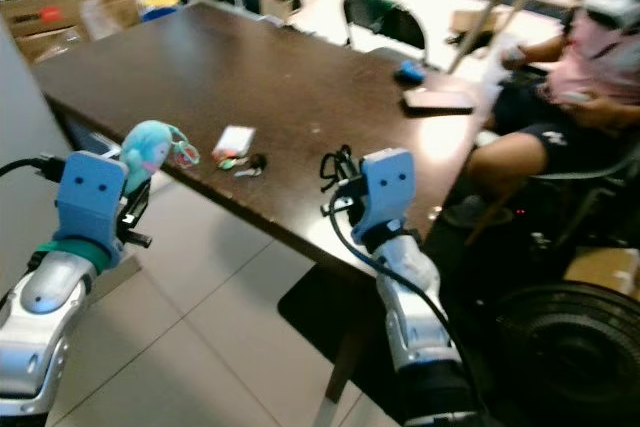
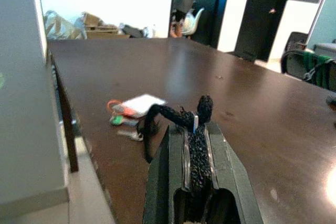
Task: Hang keys on a hook
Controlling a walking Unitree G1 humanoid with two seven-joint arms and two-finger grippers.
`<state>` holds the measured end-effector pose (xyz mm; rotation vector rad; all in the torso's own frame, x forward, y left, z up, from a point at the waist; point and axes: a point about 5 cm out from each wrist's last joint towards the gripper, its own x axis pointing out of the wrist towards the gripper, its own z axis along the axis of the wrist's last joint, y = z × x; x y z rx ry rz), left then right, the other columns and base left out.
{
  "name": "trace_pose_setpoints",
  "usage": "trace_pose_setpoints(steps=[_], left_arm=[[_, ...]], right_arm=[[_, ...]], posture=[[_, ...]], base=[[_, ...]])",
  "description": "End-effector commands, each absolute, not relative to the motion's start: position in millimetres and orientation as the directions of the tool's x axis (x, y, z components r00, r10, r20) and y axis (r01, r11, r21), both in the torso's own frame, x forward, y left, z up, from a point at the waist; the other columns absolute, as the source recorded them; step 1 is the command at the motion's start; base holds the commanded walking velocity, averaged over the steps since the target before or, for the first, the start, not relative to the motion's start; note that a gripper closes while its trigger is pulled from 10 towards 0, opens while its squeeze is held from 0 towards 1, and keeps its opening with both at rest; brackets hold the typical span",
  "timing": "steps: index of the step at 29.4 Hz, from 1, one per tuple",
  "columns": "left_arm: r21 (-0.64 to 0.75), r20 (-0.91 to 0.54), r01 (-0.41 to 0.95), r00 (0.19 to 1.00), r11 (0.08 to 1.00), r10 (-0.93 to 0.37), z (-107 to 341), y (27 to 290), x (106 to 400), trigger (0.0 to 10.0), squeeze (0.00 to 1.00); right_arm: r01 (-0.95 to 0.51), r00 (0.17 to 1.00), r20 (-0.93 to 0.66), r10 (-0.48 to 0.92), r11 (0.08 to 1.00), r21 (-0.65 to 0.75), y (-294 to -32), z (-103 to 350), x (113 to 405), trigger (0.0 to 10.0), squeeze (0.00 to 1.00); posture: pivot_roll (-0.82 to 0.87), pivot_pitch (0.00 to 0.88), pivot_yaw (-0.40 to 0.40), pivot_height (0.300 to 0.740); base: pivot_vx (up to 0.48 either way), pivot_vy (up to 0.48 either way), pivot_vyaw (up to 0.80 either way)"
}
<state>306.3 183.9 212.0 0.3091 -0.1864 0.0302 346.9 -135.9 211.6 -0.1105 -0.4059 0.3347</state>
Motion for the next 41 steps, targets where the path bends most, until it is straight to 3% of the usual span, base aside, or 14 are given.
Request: trace_pose_setpoints(steps=[1,16,24,41], left_arm=[[0.307,0.179,-0.059,0.984,0.95,0.004,209.1,185.6,305.4,10.0,0.0],[0.311,0.181,-0.066,0.983,0.948,0.009,208.7,186.7,307.6,10.0,0.0],[0.322,0.19,-0.07,0.982,0.944,0.008,210.9,186.3,309.3,10.0,0.0],[0.341,0.214,-0.062,0.977,0.938,-0.013,213.7,183.2,310.4,10.0,0.0]], right_arm=[[-0.285,0.861,0.381,0.337,0.94,-0.187,-136.9,213.1,346.3,10.0,0.0],[-0.287,0.857,0.386,0.341,0.939,-0.191,-135.9,213.8,348.9,10.0,0.0],[-0.309,0.852,0.391,0.349,0.937,-0.163,-134.0,214.4,349.5,10.0,0.0],[-0.316,0.85,0.393,0.351,0.936,-0.153,-133.7,214.3,349.9,10.0,0.0]], posture=[[0.08,0.094,0.062,0.74],[0.08,0.077,0.062,0.74],[0.09,0.077,0.061,0.74],[0.09,0.085,0.063,0.74]], base=[[-0.454,0.0,0.0],[-0.436,0.0,0.78],[0.0,0.0,0.3],[0.467,0.0,0.0]])
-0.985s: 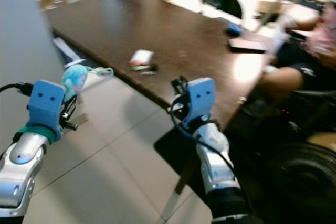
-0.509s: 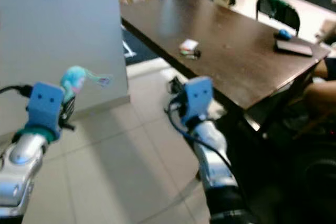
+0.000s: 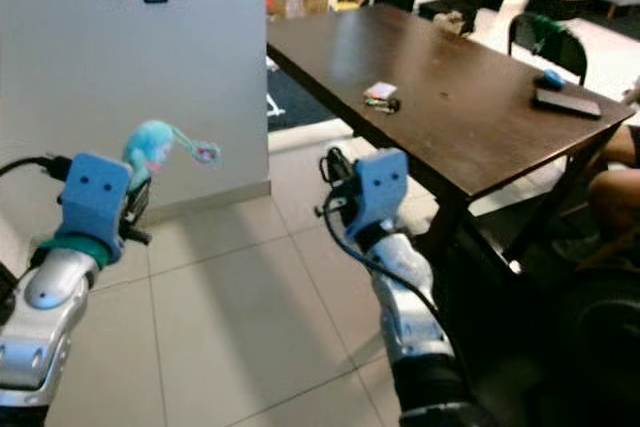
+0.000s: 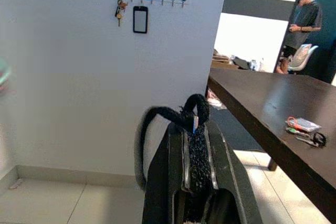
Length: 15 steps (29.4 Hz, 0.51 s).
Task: Hang keys on a hook
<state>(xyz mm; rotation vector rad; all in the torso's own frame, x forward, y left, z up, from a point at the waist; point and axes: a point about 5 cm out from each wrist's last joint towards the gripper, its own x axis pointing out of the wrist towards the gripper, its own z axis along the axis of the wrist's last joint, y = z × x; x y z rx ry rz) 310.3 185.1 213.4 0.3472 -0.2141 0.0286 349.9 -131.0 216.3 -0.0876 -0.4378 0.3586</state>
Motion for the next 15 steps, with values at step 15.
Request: trace_pose_setpoints(steps=[15], left_arm=[[0.343,0.217,-0.068,0.976,0.937,-0.009,213.5,184.1,311.2,10.0,0.0]], right_arm=[[-0.312,0.846,0.394,0.36,0.933,-0.181,-133.2,215.2,350.0,10.0,0.0]], posture=[[0.09,0.086,0.063,0.74]], base=[[0.48,0.0,0.31]])
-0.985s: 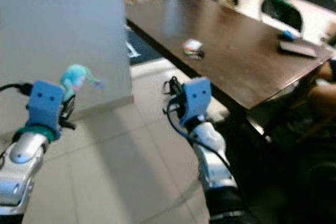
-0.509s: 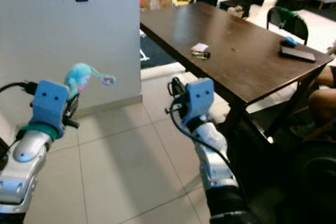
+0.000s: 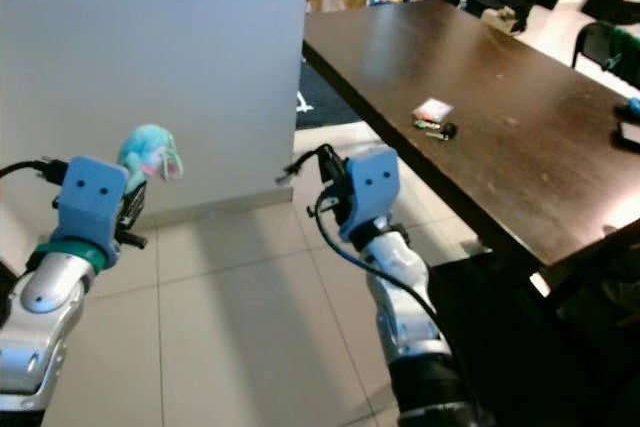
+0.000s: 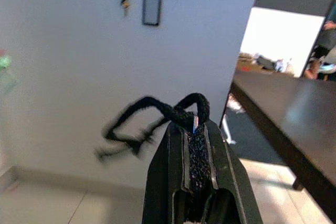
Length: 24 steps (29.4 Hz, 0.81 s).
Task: Hang keys on a hook
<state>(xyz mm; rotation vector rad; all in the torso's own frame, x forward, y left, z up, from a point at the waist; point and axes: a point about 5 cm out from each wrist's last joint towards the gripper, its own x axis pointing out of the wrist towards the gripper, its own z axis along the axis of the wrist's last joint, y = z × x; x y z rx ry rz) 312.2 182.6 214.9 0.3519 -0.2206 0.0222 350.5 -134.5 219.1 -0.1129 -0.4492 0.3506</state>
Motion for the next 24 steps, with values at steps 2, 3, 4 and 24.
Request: trace_pose_setpoints(steps=[2,3,4,24], left_arm=[[0.342,0.218,-0.068,0.976,0.937,-0.009,214,184,311,10.0,0.0],[0.342,0.22,-0.068,0.975,0.937,-0.01,215,184,311,10.0,0.0],[0.342,0.222,-0.068,0.975,0.937,-0.01,216,184,311,10.0,0.0],[0.312,0.326,-0.033,0.943,0.95,-0.074,246,168,314,10.0,0.0]], right_arm=[[-0.312,0.846,0.395,0.359,0.933,-0.18,-133,215,350,10.0,0.0],[-0.311,0.846,0.394,0.359,0.933,-0.181,-133,215,350,10.0,0.0],[-0.31,0.847,0.394,0.358,0.933,-0.181,-134,215,350,10.0,0.0],[-0.274,0.86,0.427,0.28,0.959,-0.077,-142,220,352,10.0,0.0]], posture=[[0.09,0.088,0.065,0.74],[0.09,0.088,0.065,0.74],[0.09,0.088,0.064,0.74],[0.09,0.092,0.069,0.74]], base=[[0.48,0.0,0.79],[0.48,0.0,0.42],[0.48,0.0,0.42],[0.48,0.0,0.17]])
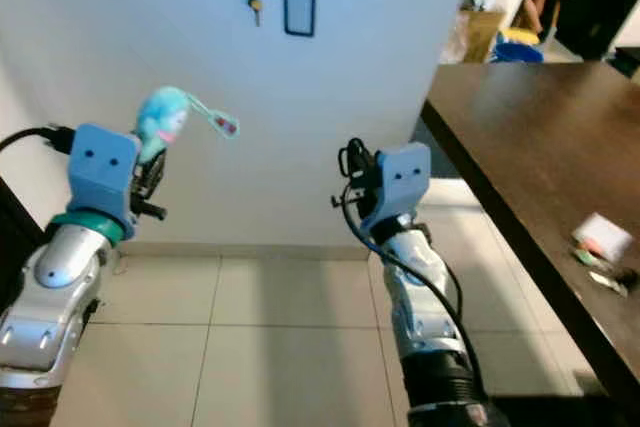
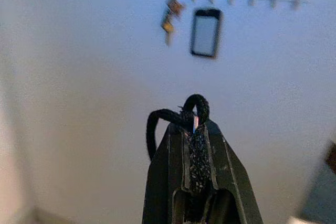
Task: Hang keys on a hook
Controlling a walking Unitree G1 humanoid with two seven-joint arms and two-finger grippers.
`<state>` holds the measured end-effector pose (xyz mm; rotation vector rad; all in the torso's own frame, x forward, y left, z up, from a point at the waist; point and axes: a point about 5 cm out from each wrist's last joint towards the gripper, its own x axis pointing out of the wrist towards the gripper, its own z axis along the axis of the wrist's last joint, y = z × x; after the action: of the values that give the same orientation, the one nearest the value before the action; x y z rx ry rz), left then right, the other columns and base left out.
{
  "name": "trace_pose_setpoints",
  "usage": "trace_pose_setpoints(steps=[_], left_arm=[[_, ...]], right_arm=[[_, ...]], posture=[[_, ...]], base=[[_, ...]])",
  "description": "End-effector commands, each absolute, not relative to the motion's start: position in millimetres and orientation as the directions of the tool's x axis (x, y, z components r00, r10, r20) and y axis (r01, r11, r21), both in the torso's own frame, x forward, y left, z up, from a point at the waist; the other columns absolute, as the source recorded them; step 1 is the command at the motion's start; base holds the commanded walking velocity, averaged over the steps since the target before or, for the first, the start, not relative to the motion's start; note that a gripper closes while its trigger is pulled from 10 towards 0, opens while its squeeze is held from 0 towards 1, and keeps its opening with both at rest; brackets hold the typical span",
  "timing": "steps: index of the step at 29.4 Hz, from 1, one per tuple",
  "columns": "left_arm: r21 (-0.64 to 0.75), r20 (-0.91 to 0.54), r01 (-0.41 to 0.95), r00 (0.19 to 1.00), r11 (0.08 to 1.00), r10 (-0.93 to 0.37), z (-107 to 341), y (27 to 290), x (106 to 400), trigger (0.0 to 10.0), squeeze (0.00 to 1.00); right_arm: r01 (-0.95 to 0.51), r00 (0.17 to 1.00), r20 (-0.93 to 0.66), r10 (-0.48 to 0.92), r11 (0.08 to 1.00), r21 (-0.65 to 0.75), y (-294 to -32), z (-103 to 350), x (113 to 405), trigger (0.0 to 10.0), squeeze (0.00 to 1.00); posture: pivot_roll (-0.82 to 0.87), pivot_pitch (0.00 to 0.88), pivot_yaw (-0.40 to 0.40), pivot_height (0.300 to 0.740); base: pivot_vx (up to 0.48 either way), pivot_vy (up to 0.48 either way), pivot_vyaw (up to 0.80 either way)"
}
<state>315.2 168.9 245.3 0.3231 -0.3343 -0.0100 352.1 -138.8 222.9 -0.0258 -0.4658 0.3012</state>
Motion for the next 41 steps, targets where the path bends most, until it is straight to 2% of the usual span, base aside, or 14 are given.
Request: trace_pose_setpoints(steps=[1,13,25,31,41], left_arm=[[0.313,0.33,-0.029,0.941,0.949,-0.08,247,166,314,10.0,0.0],[0.326,0.345,0.008,0.93,0.945,-0.127,252,157,313,10.0,0.0],[0.328,0.344,0.007,0.93,0.945,-0.126,251,158,313,10.0,0.0],[0.328,0.352,-0.005,0.929,0.945,-0.117,251,159,313,10.0,0.0],[0.353,0.397,0.02,0.902,0.935,-0.17,254,153,306,10.0,0.0]], right_arm=[[-0.269,0.862,0.428,0.271,0.961,-0.068,-143,220,353,10.0,0.0],[-0.22,0.863,0.451,0.228,0.973,-0.07,-152,227,355,10.0,0.0],[-0.223,0.859,0.455,0.235,0.972,-0.08,-150,228,355,10.0,0.0],[-0.271,0.839,0.452,0.305,0.952,-0.141,-143,227,353,10.0,0.0],[-0.266,0.823,0.475,0.311,0.95,-0.161,-143,231,353,10.0,0.0]], posture=[[0.09,0.092,0.069,0.74],[0.08,0.089,0.07,0.74],[0.08,0.083,0.07,0.74],[0.08,0.077,0.068,0.74],[0.09,0.072,0.07,0.74]], base=[[0.48,0.0,0.0],[0.48,0.0,-0.62],[0.48,0.0,0.0],[0.48,0.0,0.0],[0.057,0.0,0.0]])
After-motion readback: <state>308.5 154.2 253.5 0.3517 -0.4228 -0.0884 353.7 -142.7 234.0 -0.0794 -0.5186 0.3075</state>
